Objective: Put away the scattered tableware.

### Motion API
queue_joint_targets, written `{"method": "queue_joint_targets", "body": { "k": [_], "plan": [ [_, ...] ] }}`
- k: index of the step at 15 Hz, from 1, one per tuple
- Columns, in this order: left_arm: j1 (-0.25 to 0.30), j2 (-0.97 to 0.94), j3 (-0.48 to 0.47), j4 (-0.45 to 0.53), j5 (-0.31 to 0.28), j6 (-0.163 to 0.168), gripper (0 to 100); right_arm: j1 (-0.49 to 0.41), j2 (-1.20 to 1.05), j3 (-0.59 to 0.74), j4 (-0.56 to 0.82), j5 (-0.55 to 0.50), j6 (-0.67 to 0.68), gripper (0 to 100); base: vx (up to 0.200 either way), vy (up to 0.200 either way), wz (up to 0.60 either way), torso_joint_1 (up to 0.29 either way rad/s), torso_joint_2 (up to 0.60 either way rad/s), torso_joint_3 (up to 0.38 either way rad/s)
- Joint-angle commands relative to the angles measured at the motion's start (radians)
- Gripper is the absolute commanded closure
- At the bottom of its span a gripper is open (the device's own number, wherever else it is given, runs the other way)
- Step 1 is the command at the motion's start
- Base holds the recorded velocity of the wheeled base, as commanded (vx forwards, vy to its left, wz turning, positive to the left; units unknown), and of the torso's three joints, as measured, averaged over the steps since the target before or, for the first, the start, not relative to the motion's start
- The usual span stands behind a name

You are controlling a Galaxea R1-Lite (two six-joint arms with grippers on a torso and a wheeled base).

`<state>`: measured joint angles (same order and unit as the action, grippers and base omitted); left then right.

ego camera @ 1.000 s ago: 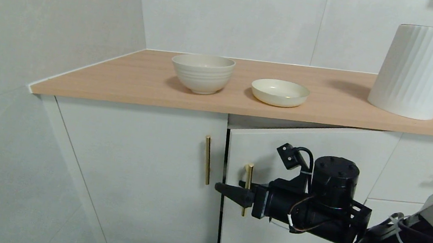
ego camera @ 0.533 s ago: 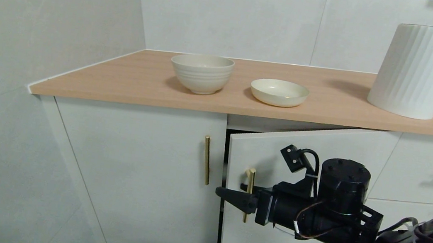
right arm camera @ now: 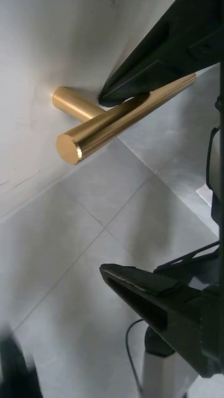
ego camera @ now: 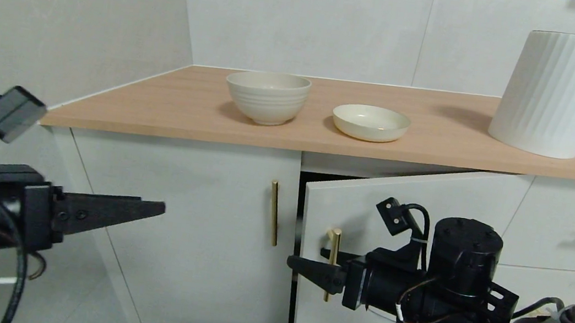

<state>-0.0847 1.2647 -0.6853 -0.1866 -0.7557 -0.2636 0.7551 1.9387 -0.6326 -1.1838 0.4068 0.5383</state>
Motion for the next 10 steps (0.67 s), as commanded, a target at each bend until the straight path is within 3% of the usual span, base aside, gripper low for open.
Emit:
{"method": "queue_joint_targets", "body": {
  "k": [1,3,4,5,8,9,10],
  "plan": [
    [-0.106,0.229,0.066,-0.093,-0.04,-0.059,0,0.003,-0.003,0.014,-0.008,0.004,0.0,0,0.0,0.0,0.0,0.0,0.0,0.0],
    [-0.182,0.288,0.095,-0.149,-0.04,-0.085,0,0.003,0.006,0.014,-0.025,0.004,0.002,0,0.0,0.0,0.0,0.0,0.0,0.0],
    [-0.182,0.288,0.095,-0.149,-0.04,-0.085,0,0.003,0.006,0.014,-0.025,0.004,0.002,0,0.0,0.0,0.0,0.0,0.0,0.0],
    [-0.207,0.314,0.102,-0.197,-0.04,-0.146,0,0.01,0.013,0.014,-0.026,0.004,0.002,0,0.0,0.0,0.0,0.0,0.0,0.0],
    [-0.21,0.314,0.101,-0.22,-0.039,-0.184,0,0.01,0.025,0.014,-0.026,0.004,0.003,0,0.0,0.0,0.0,0.0,0.0,0.0],
    [-0.21,0.315,0.099,-0.221,-0.039,-0.183,100,0.01,0.026,0.014,-0.026,0.004,0.003,0,0.0,0.0,0.0,0.0,0.0,0.0],
    [-0.21,0.332,0.095,-0.252,-0.04,-0.183,100,0.012,0.028,0.014,-0.026,0.004,0.002,0,0.0,0.0,0.0,0.0,0.0,0.0]
  ]
}}
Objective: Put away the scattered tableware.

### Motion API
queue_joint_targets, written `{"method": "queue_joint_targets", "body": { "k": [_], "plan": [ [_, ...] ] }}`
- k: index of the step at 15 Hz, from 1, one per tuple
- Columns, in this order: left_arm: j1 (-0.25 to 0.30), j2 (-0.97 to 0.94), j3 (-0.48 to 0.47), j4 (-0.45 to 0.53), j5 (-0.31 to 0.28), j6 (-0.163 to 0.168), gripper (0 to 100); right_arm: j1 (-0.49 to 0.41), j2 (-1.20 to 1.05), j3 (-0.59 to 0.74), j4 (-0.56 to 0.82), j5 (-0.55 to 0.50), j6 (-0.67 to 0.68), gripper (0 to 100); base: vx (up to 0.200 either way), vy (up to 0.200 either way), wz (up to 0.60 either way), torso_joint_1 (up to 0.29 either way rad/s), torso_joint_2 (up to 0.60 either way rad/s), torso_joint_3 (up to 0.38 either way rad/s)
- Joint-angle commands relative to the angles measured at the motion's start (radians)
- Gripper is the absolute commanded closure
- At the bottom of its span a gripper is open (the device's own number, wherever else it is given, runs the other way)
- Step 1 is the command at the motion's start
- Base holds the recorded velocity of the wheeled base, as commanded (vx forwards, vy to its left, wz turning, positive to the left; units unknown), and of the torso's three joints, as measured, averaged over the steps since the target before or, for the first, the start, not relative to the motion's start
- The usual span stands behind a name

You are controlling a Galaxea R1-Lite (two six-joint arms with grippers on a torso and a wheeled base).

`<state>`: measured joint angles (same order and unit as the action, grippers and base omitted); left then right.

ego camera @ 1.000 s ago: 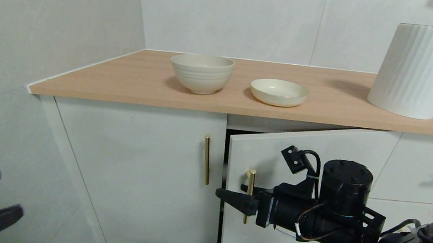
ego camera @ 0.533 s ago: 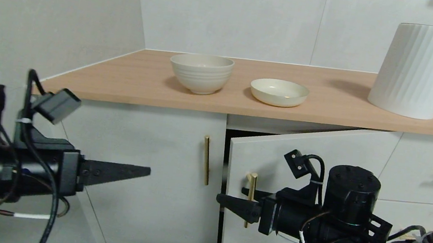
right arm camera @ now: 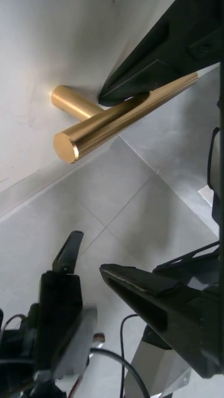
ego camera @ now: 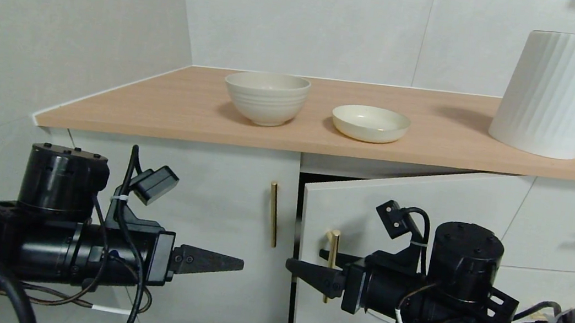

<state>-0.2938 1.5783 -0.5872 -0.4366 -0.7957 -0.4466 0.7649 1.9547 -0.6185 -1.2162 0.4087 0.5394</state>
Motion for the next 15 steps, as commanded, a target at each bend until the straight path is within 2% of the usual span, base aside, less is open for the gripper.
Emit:
{"method": "queue_joint_targets", "body": {
  "k": [1,3,6,9,10,11,12,13,14,15],
  "plan": [
    [-0.002,0.037,-0.009,-0.03,0.0,-0.004,100,0.002,0.012,0.0,0.006,0.002,0.001,0,0.0,0.0,0.0,0.0,0.0,0.0],
    [-0.016,0.167,-0.085,-0.123,0.004,-0.05,100,0.004,0.023,-0.001,0.004,0.002,0.004,0,0.0,0.0,0.0,0.0,0.0,0.0],
    [-0.03,0.336,-0.175,-0.195,0.009,-0.047,100,0.004,0.016,-0.001,0.004,0.002,0.002,0,0.0,0.0,0.0,0.0,0.0,0.0],
    [-0.071,0.411,-0.189,-0.297,0.038,-0.046,100,0.004,-0.007,0.005,0.004,0.002,0.002,0,0.0,0.0,0.0,0.0,0.0,0.0],
    [-0.079,0.428,-0.181,-0.317,0.056,-0.023,100,0.004,-0.016,0.006,0.004,0.002,0.002,0,0.0,0.0,0.0,0.0,0.0,0.0],
    [-0.079,0.456,-0.174,-0.35,0.081,0.019,100,0.004,-0.016,0.005,0.004,0.002,0.001,0,0.0,0.0,0.0,0.0,0.0,0.0],
    [-0.087,0.479,-0.164,-0.375,0.096,0.043,100,0.004,-0.019,0.01,0.004,0.002,0.001,0,0.0,0.0,0.0,0.0,0.0,0.0],
    [-0.105,0.511,-0.149,-0.47,0.176,0.111,100,0.004,-0.016,0.013,0.004,0.007,0.001,0,0.0,0.0,0.0,0.0,0.0,0.0],
    [-0.133,0.536,-0.137,-0.541,0.225,0.112,100,0.005,-0.011,0.014,0.004,0.009,0.001,0,0.0,0.0,0.0,0.0,0.0,0.0],
    [-0.145,0.545,-0.135,-0.58,0.242,0.106,100,0.005,-0.007,0.014,0.004,0.01,0.001,0,0.0,0.0,0.0,0.0,0.0,0.0]
  ]
}}
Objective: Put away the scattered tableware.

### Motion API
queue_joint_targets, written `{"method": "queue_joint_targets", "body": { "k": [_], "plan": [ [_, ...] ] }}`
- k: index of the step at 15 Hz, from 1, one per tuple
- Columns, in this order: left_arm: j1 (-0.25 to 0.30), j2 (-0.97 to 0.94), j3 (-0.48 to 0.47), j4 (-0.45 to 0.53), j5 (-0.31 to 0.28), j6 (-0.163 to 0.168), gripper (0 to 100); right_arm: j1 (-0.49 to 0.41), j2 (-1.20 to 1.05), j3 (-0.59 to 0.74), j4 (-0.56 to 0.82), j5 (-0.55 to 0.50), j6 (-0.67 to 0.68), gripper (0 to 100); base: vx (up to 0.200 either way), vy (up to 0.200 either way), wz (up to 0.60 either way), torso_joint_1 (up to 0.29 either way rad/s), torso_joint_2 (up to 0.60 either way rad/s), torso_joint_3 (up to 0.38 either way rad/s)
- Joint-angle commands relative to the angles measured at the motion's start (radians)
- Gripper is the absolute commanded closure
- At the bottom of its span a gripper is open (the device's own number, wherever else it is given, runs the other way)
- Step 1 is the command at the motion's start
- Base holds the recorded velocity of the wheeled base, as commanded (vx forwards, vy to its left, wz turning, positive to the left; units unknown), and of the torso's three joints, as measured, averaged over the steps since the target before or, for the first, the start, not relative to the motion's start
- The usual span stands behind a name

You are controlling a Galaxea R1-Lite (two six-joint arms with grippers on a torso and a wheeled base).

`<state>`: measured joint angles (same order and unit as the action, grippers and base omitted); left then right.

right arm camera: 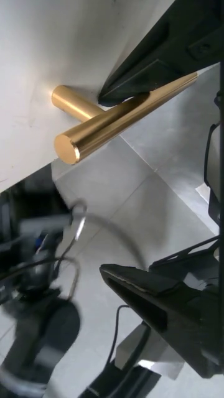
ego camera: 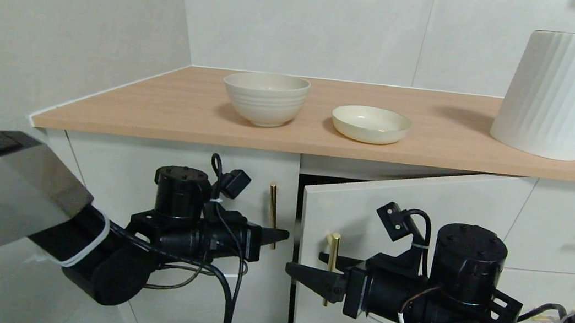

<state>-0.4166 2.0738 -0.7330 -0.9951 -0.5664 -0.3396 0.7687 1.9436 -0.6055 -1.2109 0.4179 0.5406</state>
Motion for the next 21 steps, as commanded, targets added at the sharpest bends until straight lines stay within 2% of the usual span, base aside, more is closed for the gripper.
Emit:
{"method": "queue_joint_targets", "body": {
  "k": [1,3,5,6,11,14,16,21],
  "plan": [
    [-0.031,0.061,0.007,-0.039,0.016,-0.003,100,0.001,0.008,0.001,-0.001,0.001,-0.001,0,0.0,0.0,0.0,0.0,0.0,0.0],
    [-0.062,0.1,0.004,-0.108,0.04,-0.006,100,0.001,0.009,0.0,-0.001,0.001,-0.001,0,0.0,0.0,0.0,0.0,0.0,0.0],
    [-0.097,0.137,0.009,-0.237,0.106,-0.039,100,0.001,0.006,0.001,-0.001,0.002,-0.002,0,0.0,0.0,0.0,0.0,0.0,0.0],
    [-0.105,0.137,0.014,-0.266,0.109,-0.056,100,0.001,0.006,0.004,0.001,0.001,-0.004,0,0.0,0.0,0.0,0.0,0.0,0.0],
    [-0.125,0.138,0.01,-0.287,0.108,-0.061,100,-0.003,0.006,0.009,0.001,-0.001,-0.01,0,0.0,0.0,0.0,0.0,0.0,0.0],
    [-0.145,0.14,0.003,-0.309,0.106,-0.062,100,-0.077,0.035,0.027,0.001,-0.001,-0.192,0,0.0,0.0,0.0,0.0,0.0,0.0],
    [-0.149,0.141,0.001,-0.309,0.106,-0.062,100,-0.088,0.032,0.029,0.001,-0.001,-0.199,0,0.0,0.0,0.0,0.0,0.0,0.0],
    [-0.172,0.132,0.0,-0.313,0.106,-0.062,100,-0.204,-0.051,0.032,0.014,0.001,-0.212,0,0.0,0.0,0.0,0.0,0.0,0.0]
  ]
}}
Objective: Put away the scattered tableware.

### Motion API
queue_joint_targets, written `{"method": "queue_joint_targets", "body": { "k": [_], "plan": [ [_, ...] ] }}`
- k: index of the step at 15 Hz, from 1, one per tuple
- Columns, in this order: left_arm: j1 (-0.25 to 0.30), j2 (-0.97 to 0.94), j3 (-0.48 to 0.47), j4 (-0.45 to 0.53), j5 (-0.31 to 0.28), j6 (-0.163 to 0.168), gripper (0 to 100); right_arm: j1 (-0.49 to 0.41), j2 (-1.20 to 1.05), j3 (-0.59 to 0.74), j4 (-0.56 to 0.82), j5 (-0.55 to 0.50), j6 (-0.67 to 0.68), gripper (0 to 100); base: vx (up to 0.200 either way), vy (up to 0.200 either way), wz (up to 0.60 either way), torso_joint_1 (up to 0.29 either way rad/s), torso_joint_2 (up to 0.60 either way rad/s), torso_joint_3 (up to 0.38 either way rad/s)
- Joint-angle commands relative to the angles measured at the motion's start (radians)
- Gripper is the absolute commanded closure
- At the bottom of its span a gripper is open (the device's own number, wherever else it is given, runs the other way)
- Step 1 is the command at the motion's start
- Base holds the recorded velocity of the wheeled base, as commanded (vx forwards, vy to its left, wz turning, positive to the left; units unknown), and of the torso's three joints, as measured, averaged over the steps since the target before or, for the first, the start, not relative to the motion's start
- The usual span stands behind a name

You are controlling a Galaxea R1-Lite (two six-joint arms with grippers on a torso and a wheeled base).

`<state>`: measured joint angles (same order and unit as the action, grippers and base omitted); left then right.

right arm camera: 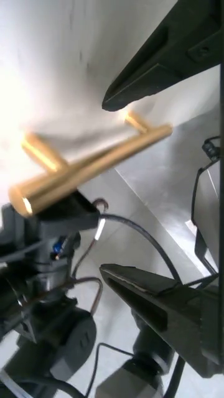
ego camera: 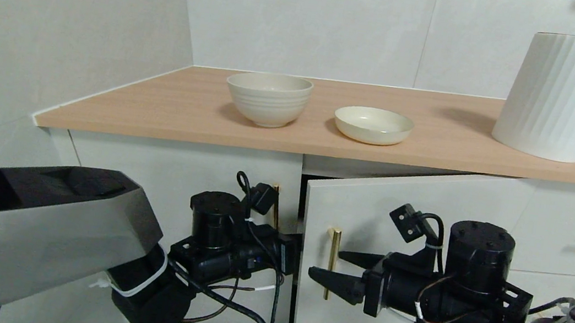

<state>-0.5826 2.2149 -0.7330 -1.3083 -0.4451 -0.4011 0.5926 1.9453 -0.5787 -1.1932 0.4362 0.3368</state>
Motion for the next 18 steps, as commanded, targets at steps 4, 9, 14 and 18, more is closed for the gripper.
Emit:
{"method": "queue_joint_targets", "body": {
  "k": [4,9,14,18],
  "plan": [
    [-0.006,-0.011,-0.013,0.001,-0.015,-0.001,100,-0.028,-0.316,0.168,0.284,-0.048,-0.162,0,0.0,0.0,0.0,0.0,0.0,0.0],
    [-0.013,-0.032,0.0,0.006,-0.015,-0.001,100,0.05,-0.58,0.224,0.589,-0.139,-0.162,0,0.0,0.0,0.0,0.0,0.0,0.0],
    [-0.023,-0.044,0.021,0.006,-0.015,-0.001,100,0.056,-0.597,0.261,0.593,-0.139,-0.165,0,-0.08,0.0,0.0,0.001,0.0,0.002],
    [-0.042,-0.043,0.02,0.006,-0.014,-0.001,100,0.059,-0.632,0.266,0.593,-0.139,-0.165,0,-0.15,0.0,0.0,0.004,0.01,-0.003]
  ]
}}
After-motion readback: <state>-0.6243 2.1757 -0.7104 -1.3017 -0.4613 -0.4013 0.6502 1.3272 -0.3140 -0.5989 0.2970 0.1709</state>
